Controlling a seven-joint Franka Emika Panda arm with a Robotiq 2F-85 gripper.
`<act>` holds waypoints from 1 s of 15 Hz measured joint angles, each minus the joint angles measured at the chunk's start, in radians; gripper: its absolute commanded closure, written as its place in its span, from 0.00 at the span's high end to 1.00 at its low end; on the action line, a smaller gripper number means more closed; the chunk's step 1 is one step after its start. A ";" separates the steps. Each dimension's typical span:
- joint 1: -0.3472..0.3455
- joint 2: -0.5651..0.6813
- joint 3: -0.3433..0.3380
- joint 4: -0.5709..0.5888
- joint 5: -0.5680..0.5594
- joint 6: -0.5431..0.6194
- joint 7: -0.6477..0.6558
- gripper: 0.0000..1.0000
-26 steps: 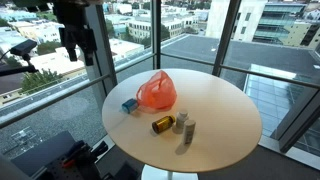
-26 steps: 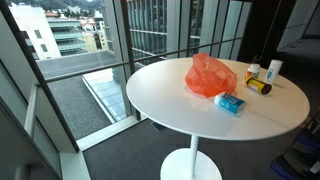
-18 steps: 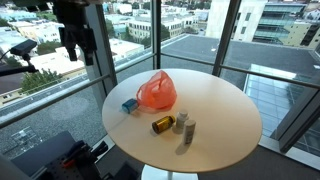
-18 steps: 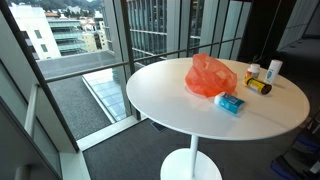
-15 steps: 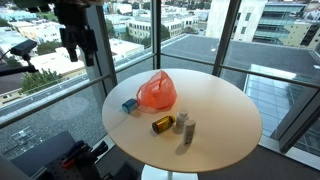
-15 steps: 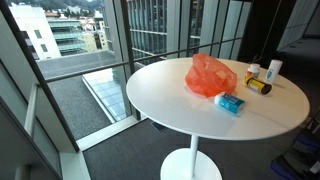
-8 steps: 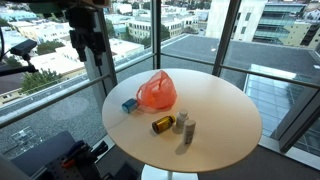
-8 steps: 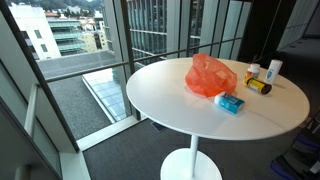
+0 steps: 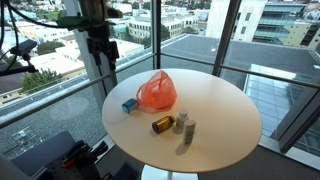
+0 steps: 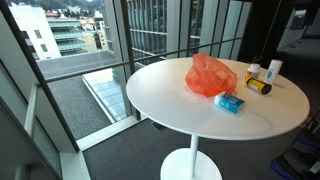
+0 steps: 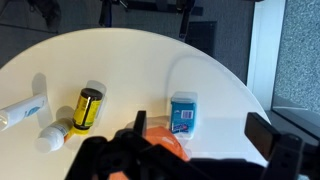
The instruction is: Put the blue box in the plastic
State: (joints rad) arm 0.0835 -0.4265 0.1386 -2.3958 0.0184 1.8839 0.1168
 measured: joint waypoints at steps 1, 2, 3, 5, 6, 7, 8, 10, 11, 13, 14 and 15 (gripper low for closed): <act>0.000 0.024 0.000 0.001 0.000 0.024 0.000 1.00; -0.001 0.050 0.000 0.001 -0.002 0.053 0.001 1.00; -0.002 0.076 0.000 0.001 -0.005 0.087 0.005 1.00; -0.005 0.132 0.000 0.000 -0.011 0.156 0.019 1.00; -0.007 0.162 -0.001 0.000 -0.014 0.187 0.023 1.00; -0.008 0.194 -0.001 0.000 -0.021 0.216 0.031 1.00; -0.009 0.224 -0.001 0.000 -0.032 0.241 0.041 1.00; -0.009 0.280 -0.002 0.000 -0.058 0.280 0.063 1.00; -0.009 0.306 -0.003 0.000 -0.071 0.297 0.076 1.00; -0.009 0.350 -0.006 0.001 -0.102 0.316 0.104 1.00; -0.009 0.365 -0.009 0.003 -0.106 0.317 0.117 1.00; -0.009 0.373 -0.012 0.007 -0.106 0.317 0.119 1.00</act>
State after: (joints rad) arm 0.0741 -0.0538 0.1269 -2.3886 -0.0880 2.2009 0.2363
